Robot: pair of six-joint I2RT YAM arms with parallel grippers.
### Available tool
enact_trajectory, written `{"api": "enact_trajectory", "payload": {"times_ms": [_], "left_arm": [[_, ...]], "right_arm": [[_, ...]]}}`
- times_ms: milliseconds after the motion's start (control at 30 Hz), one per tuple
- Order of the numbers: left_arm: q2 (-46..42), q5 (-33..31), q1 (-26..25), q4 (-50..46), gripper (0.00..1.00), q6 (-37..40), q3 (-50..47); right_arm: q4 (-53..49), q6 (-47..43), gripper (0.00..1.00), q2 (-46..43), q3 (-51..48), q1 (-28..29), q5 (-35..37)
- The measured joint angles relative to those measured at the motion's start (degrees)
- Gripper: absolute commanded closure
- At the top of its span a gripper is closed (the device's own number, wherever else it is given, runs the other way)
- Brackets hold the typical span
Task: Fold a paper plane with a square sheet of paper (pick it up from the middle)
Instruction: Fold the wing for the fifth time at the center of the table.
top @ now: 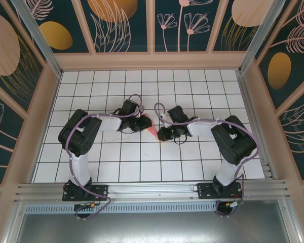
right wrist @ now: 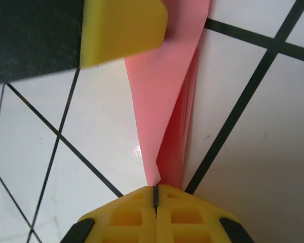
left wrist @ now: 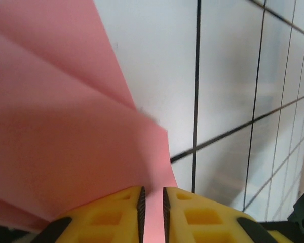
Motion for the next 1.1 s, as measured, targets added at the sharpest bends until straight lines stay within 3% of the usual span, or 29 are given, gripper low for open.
{"api": "enact_trajectory", "payload": {"times_ms": [200,567,1100], "left_arm": [[-5.14,-1.64,1.09,7.52,0.75,0.39,-6.54],[-8.33,1.22,0.63,22.27,0.77,-2.21,-17.22],[-5.01,2.69,-0.81,29.99,0.82,-4.55,-18.67]], "right_arm": [[2.78,3.26,1.00,0.00,-1.16,-1.05,-5.31],[5.90,8.37,1.00,2.73,-1.25,-2.19,-9.97],[6.78,10.36,1.00,3.98,-1.25,-2.60,-11.23]]}}
